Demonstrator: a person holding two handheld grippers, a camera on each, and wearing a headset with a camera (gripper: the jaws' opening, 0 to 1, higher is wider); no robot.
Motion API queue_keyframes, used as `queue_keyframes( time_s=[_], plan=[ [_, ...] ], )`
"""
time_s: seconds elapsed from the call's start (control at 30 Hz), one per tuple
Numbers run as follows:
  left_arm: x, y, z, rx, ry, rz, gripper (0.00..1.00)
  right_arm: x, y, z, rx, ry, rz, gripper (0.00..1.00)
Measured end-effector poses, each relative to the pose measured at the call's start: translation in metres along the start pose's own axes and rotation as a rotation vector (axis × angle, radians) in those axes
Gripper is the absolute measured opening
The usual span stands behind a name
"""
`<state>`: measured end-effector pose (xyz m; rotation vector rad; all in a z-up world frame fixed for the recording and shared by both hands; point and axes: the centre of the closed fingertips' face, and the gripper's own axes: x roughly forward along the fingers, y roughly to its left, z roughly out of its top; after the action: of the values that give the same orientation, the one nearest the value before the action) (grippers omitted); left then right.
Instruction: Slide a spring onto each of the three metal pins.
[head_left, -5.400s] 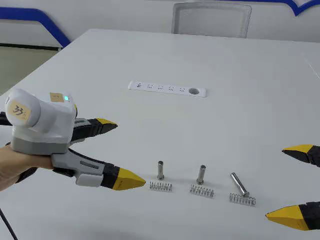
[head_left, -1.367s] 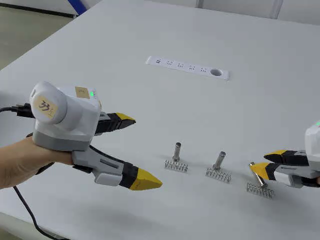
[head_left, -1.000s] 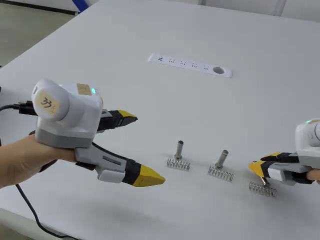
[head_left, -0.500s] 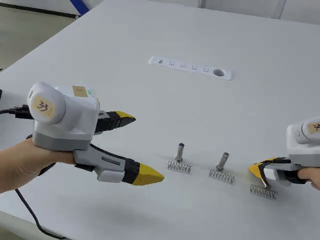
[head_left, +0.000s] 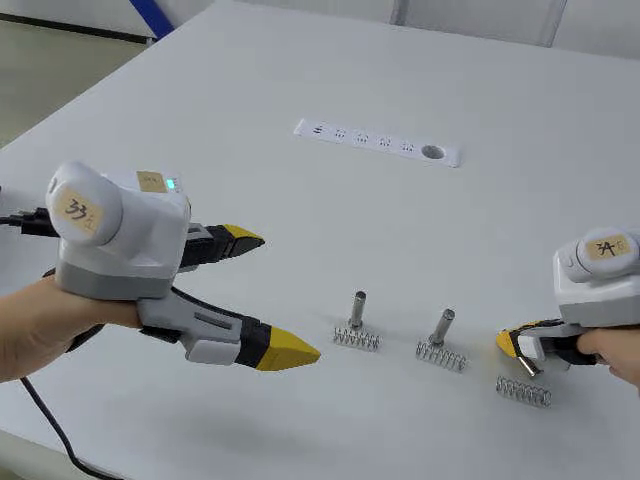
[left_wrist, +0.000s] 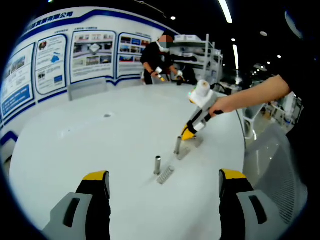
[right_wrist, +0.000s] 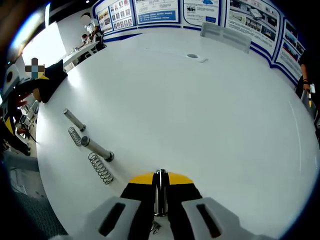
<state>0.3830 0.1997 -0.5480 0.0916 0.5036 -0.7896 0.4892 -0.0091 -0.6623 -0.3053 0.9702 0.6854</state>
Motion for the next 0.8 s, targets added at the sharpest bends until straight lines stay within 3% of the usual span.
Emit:
queue_keyframes(
  time_s=[0.2,0.3,0.8],
  plan=[
    [0.001,-0.002,0.000,0.000,-0.001,-0.005,0.92,0.000,-0.001,-0.001,-0.005,0.001,-0.009,0.08],
    [0.000,-0.002,0.001,-0.003,-0.007,-0.001,0.92,-0.001,0.002,-0.002,0.009,0.001,0.010,0.08],
    [-0.004,-0.007,0.000,-0.005,-0.003,0.010,0.92,-0.019,-0.001,0.009,0.018,-0.089,0.005,0.08]
  ],
)
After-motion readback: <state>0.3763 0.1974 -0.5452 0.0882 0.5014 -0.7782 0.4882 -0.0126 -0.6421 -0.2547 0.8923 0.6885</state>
